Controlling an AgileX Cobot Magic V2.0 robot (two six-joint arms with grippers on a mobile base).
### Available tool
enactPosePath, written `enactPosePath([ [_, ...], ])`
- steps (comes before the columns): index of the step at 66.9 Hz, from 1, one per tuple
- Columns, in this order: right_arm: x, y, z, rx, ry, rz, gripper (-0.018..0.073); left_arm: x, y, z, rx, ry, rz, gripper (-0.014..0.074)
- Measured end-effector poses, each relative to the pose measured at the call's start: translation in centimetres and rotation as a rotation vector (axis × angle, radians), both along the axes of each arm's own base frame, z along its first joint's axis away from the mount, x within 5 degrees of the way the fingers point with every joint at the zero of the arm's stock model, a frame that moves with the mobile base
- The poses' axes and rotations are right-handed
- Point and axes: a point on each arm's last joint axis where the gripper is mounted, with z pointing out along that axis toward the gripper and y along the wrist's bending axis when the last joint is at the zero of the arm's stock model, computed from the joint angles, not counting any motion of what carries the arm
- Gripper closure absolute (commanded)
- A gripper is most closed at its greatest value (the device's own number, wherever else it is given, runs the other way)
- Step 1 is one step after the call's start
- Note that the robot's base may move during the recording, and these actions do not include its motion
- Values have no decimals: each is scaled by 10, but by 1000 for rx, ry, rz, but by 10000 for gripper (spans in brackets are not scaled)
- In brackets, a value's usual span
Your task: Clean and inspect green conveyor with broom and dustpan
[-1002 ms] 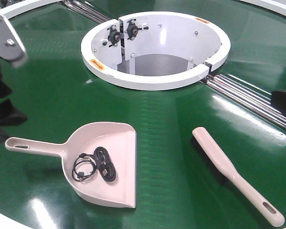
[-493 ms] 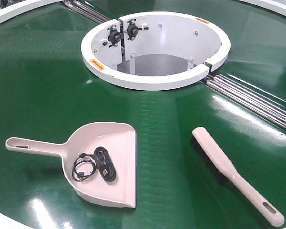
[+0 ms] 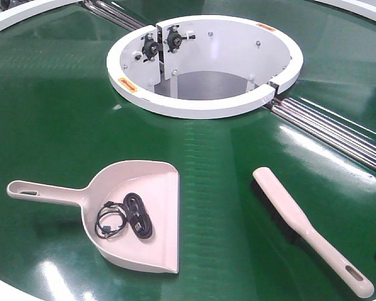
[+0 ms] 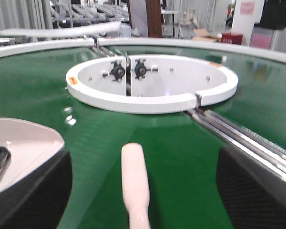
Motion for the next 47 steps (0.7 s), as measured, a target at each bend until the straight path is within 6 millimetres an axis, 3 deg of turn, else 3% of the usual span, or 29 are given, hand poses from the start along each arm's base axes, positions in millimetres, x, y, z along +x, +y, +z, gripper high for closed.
enactPosePath([
  [7, 1, 0, -5, 5, 14, 2, -15, 1, 0, -4, -17, 5, 4, 242],
  [13, 1, 1, -5, 8, 16, 3, 86, 1, 0, -6, -18, 8, 5, 281],
  [24, 1, 1, -5, 21, 19, 6, 498, 1, -1, -6, -21, 5, 5, 603],
  [26, 1, 1, -5, 31, 21, 9, 579, 1, -1, -6, -21, 5, 5, 605],
  [47, 0, 6, -4, 156, 44, 46, 568, 1, -1, -6, -22, 2, 5, 604],
])
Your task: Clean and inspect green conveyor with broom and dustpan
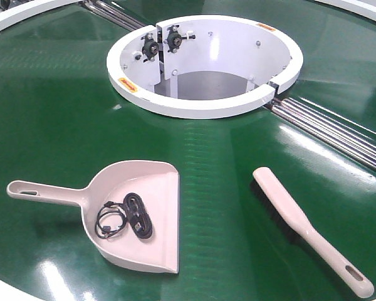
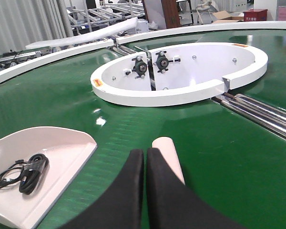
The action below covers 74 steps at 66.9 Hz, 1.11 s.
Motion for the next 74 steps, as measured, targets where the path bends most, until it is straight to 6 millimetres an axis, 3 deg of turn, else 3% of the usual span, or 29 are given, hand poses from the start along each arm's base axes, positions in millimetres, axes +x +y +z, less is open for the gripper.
enactPosePath([
  [34, 0, 0, 0, 4, 1, 1, 568, 0, 0, 0, 0, -1, 0, 604],
  [46, 0, 0, 0, 4, 1, 1, 568, -3, 3, -15, 0, 4, 31, 604],
  [57, 0, 0, 0, 4, 1, 1, 568, -3, 12, -27, -45, -88, 187, 604],
  [68, 0, 0, 0, 4, 0, 1, 568, -4, 19, -51, -103, -171, 307, 604],
  [74, 0, 0, 0, 4, 0, 1, 568, -5, 20, -49, -157, -225, 317, 604],
])
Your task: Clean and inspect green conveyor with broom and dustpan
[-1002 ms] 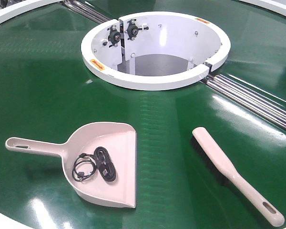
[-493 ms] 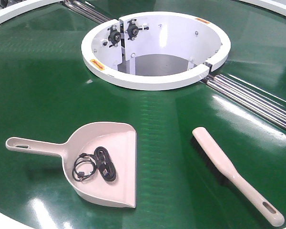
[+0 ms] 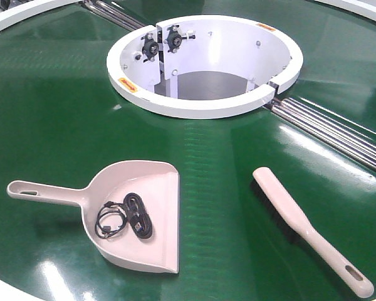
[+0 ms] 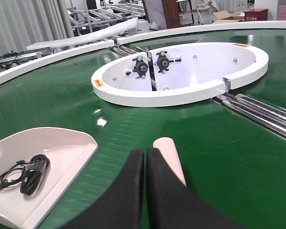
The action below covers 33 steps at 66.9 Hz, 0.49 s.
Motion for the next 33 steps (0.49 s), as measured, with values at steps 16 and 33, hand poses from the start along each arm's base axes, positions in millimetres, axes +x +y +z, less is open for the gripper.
enactPosePath([
  [16, 0, 0, 0, 0, -1, 0, 568, 0, 0, -1, 1, 4, 2, 604],
  [33, 0, 0, 0, 0, -1, 0, 568, 0, -2, -1, 3, 4, -30, 604],
])
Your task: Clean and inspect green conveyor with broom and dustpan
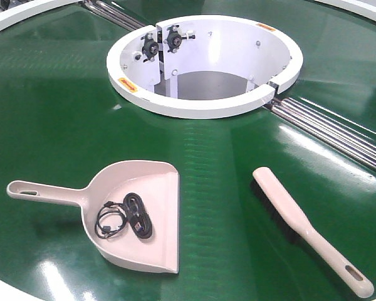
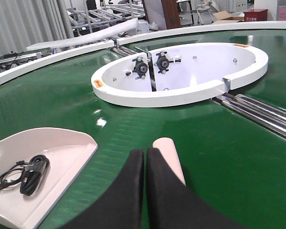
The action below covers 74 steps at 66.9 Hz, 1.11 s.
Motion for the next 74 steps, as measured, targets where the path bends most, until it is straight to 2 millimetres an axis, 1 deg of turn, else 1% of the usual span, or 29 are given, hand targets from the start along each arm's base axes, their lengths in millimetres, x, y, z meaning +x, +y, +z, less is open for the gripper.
enactPosePath([
  [64, 0, 0, 0, -1, 0, 0, 568, 0, -1, 0, 0, 0, -22, 604],
  [74, 1, -5, -1, -131, -24, -56, 568, 0, -1, 0, 0, 0, -22, 604],
])
